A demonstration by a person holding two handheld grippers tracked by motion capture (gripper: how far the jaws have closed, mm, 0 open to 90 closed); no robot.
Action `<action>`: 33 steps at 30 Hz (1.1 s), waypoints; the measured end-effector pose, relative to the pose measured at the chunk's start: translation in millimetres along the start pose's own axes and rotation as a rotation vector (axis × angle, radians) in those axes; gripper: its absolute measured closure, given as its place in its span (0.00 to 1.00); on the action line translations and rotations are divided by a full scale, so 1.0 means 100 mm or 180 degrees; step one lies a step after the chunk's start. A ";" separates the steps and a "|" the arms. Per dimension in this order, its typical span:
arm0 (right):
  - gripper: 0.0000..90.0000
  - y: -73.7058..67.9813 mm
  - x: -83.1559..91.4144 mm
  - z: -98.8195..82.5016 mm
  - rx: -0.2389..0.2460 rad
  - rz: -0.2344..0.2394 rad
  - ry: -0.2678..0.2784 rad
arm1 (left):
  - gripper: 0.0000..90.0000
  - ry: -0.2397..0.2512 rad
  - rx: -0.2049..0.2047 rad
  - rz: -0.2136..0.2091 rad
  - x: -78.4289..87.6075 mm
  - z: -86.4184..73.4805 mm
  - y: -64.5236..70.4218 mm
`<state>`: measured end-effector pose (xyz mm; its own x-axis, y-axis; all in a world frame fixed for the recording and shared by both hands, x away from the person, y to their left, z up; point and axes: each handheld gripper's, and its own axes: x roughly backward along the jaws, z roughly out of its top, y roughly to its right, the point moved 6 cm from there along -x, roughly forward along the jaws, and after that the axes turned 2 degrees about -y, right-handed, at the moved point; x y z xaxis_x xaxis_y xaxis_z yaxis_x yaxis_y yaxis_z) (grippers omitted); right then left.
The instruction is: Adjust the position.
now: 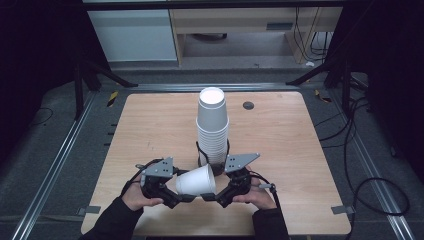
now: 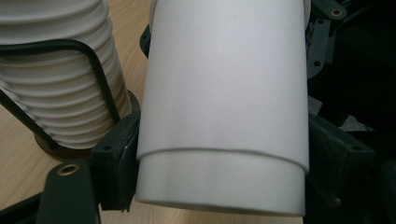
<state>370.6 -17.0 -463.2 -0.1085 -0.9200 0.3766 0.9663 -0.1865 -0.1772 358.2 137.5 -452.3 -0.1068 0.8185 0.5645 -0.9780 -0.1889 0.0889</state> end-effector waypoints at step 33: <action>0.08 0.10 0.06 0.25 0.0174 -0.0065 -0.0438 | 0.13 -0.0209 -0.0001 0.0296 0.08 -0.08 -0.13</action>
<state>385.1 -15.5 -439.7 -0.0991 -0.8595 0.5014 0.9759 -0.1823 -0.1197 368.6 151.1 -455.0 -0.1852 0.7601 0.6228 -0.9644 -0.2623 0.0333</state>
